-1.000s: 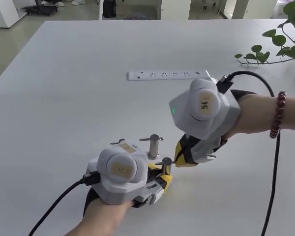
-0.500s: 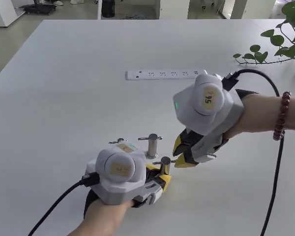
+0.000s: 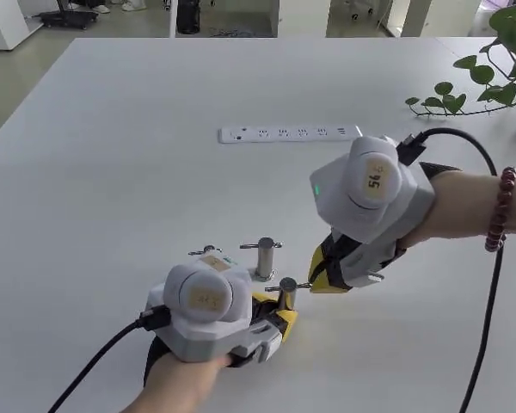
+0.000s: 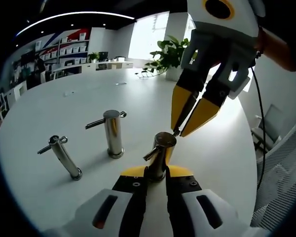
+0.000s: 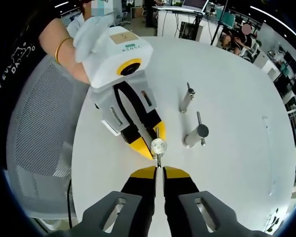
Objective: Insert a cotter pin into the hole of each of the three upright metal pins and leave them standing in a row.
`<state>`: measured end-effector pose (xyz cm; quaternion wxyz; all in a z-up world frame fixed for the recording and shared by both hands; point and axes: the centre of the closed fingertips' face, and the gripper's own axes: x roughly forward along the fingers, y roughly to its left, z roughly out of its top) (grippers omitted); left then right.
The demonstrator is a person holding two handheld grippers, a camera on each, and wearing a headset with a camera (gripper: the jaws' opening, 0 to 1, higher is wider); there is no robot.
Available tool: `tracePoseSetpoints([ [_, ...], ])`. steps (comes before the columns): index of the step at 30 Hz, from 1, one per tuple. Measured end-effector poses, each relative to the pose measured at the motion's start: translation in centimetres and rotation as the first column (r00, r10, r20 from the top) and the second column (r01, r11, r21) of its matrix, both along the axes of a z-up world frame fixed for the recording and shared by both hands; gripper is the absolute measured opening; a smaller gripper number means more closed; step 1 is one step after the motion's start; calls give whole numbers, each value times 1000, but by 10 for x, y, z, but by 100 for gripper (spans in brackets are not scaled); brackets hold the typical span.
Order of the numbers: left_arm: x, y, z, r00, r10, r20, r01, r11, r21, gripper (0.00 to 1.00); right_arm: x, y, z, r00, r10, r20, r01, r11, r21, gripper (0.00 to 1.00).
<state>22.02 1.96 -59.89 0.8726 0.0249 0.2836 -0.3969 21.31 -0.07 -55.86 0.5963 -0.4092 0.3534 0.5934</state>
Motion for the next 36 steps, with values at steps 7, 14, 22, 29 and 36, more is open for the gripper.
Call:
tracePoseSetpoints([
  [7,0,0,0,1000,-7,-10,7,1000,-10,13,-2,4,0,1000,9,-1,-9,1000,8,0],
  [14,0,-1,0,1000,-9,-13,8,1000,-13,13,-3,8,0,1000,12,-2,-12,1000,12,0],
  [22,0,-1,0,1000,-7,-10,6,1000,-9,13,-3,10,-1,1000,28,2,-28,1000,15,0],
  [29,-1,-1,-2,1000,-6,-14,6,1000,5,21,-4,12,-1,1000,17,-8,-17,999,38,1],
  [36,-1,2,2,1000,-4,-4,4,1000,11,26,-5,17,1,1000,-14,-26,16,997,72,10],
])
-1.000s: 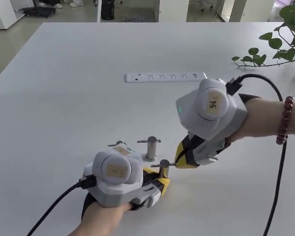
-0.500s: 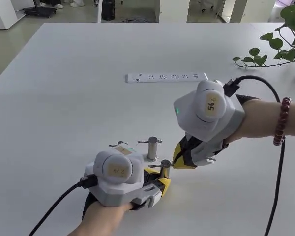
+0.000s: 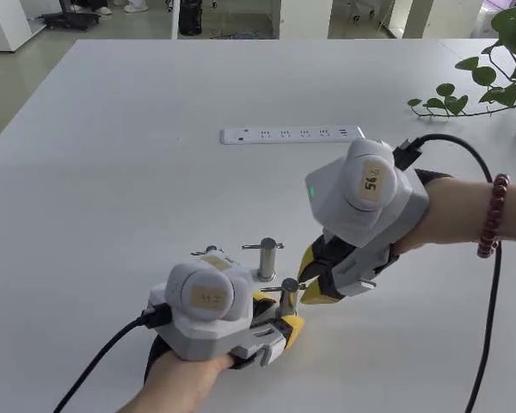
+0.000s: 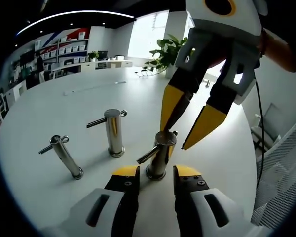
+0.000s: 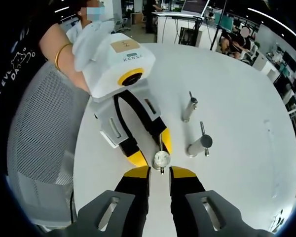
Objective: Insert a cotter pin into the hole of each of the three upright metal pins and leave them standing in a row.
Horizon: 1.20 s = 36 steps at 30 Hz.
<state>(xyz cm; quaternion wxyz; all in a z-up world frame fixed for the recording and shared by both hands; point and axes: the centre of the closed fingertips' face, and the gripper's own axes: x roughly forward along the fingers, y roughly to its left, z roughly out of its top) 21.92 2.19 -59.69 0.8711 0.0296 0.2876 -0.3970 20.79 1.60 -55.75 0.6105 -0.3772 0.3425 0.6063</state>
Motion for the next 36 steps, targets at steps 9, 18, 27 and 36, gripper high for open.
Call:
tracePoseSetpoints([
  [9,-3,9,7,1000,-6,15,6,1000,5,36,3,10,1,998,-61,-28,62,997,55,17],
  [18,-6,25,13,1000,15,19,-16,1000,20,44,3,19,-2,997,-64,-32,66,996,59,19],
  [27,-13,36,28,998,45,40,-45,999,13,48,3,21,-10,997,-69,-42,71,996,49,18],
  [36,-18,46,35,997,57,47,-58,998,7,49,3,23,-15,998,-60,-35,61,997,41,12],
])
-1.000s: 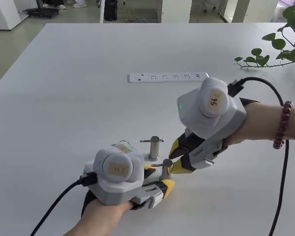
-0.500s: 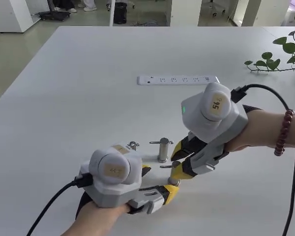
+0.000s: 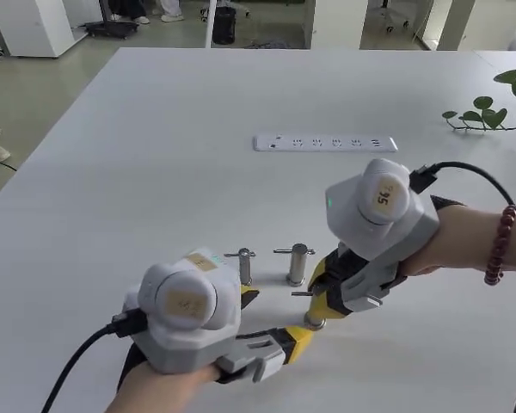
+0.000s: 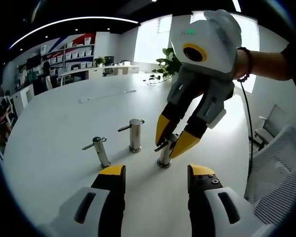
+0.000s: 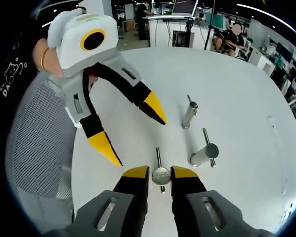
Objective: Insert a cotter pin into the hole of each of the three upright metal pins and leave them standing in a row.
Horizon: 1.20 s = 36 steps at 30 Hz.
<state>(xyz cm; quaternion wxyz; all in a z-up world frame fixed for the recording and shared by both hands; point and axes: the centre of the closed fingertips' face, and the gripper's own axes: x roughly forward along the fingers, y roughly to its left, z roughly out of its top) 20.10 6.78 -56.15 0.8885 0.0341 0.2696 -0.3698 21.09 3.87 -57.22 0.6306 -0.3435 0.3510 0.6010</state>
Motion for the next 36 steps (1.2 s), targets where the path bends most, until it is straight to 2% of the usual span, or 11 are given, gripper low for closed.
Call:
tracePoseSetpoints([
  [13,-6,8,9,1000,10,5,-10,1000,-11,49,0,-2,0,1000,-22,-18,22,1000,10,9],
  [20,-10,17,11,1000,19,25,-19,1000,17,51,-2,-4,0,1000,0,-3,0,1000,6,8],
  [22,-9,21,11,999,29,24,-29,999,16,52,-2,-4,0,1000,2,-4,-2,1000,5,8],
  [24,-8,23,17,998,47,33,-47,999,-14,52,-2,-5,0,1000,10,0,-10,1000,5,8],
  [26,-6,26,21,997,59,41,-58,998,-25,53,-2,-7,0,1000,10,4,-10,1000,7,8],
  [36,1,40,33,992,92,82,-90,996,-23,53,15,-19,7,999,-30,24,30,999,17,8],
])
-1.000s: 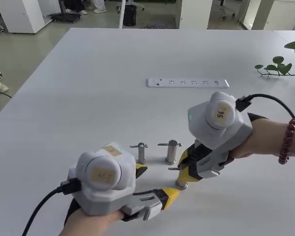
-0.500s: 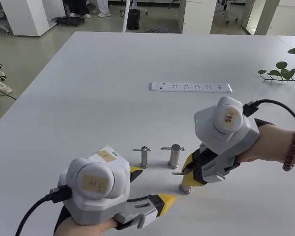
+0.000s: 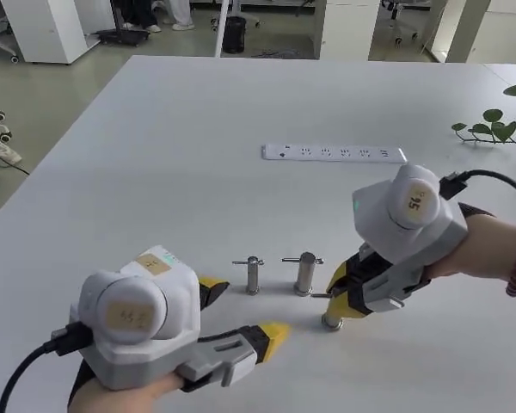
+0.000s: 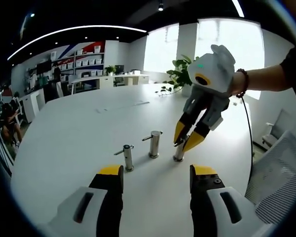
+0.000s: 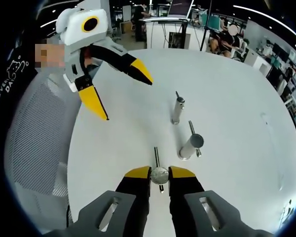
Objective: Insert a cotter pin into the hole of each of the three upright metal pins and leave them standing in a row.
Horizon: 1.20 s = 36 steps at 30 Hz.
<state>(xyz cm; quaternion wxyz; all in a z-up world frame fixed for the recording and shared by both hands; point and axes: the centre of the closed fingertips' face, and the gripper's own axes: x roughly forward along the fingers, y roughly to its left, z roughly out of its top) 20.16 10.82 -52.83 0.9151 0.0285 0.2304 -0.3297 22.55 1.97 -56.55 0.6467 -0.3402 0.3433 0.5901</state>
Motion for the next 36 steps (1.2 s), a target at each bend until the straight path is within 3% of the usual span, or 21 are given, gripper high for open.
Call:
tracePoseSetpoints([
  [5,2,3,7,1000,0,29,-1,1000,4,54,7,-8,0,1000,-15,14,15,1000,-6,8],
  [9,0,6,9,999,-9,48,7,999,31,55,15,-14,2,999,-31,26,31,1000,-4,8],
  [21,-1,10,8,999,-8,46,7,1000,19,58,30,-28,2,998,-46,40,47,999,-23,8],
  [36,1,13,7,999,-5,37,5,1000,10,58,42,-33,-2,999,-38,30,39,999,-37,8],
])
